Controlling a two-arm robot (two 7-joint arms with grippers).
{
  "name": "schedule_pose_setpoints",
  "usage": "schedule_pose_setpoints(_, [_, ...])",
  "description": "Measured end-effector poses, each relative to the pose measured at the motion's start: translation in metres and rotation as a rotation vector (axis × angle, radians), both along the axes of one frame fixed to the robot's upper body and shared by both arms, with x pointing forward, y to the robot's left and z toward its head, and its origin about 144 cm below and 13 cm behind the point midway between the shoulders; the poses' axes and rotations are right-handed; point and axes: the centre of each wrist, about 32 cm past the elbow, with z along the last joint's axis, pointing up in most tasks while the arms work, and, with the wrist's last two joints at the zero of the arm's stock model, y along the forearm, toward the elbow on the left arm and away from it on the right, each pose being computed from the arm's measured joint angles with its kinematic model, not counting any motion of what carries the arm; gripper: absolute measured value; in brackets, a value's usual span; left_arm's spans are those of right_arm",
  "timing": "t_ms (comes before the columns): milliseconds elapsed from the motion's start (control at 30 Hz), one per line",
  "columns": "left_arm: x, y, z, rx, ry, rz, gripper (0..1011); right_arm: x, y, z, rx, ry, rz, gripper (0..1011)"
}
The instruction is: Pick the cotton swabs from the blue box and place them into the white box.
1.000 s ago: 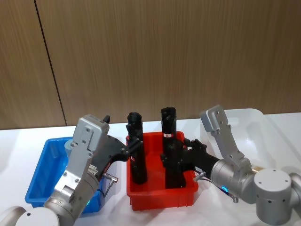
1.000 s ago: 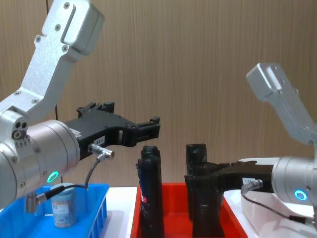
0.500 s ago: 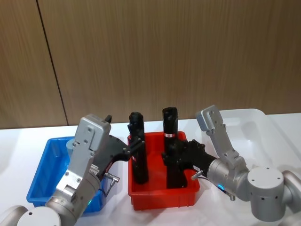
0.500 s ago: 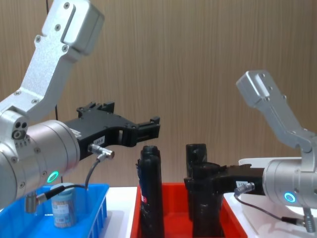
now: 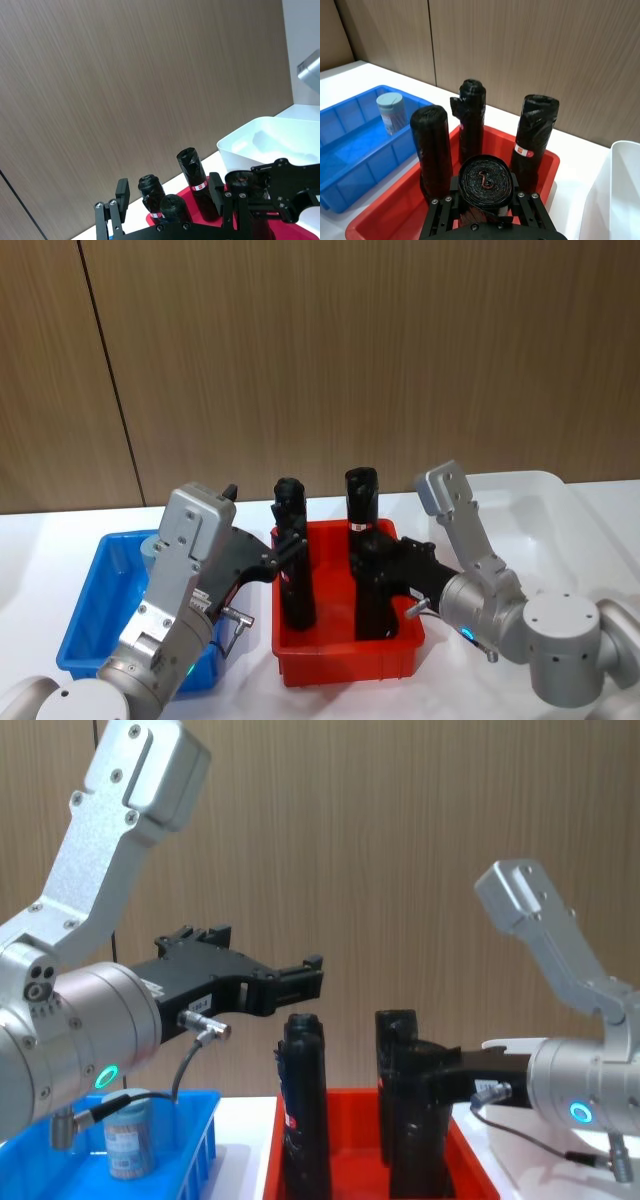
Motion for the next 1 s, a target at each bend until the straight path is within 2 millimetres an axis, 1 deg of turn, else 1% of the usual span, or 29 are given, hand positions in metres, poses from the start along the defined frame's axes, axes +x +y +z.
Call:
schedule_pose_setpoints(433, [0.000,0.000,0.000,0.000,0.000,0.000,1004,-0.004,-0.005,0.017,0.029,-0.054,-0.014,527])
schedule_pose_setpoints(467, [0.000,0.000,0.000,0.000,0.000,0.000,1004,-0.006,-0.007,0.023,0.035,-0.070,-0.019,527])
schedule_pose_setpoints(567, [0.000,0.000,0.000,0.000,0.000,0.000,1004,-0.007,-0.009,0.028,0.041,-0.085,-0.023,527])
schedule_pose_setpoints(800, [0.000,0.000,0.000,0.000,0.000,0.000,1004,-0.010,-0.018,0.048,0.064,-0.143,-0.046,527])
schedule_pose_setpoints(900, [0.000,0.000,0.000,0.000,0.000,0.000,1004,-0.011,-0.024,0.059,0.075,-0.178,-0.066,527])
schedule_pose_setpoints(1000, [0.000,0.000,0.000,0.000,0.000,0.000,1004,-0.011,-0.028,0.066,0.081,-0.199,-0.078,525])
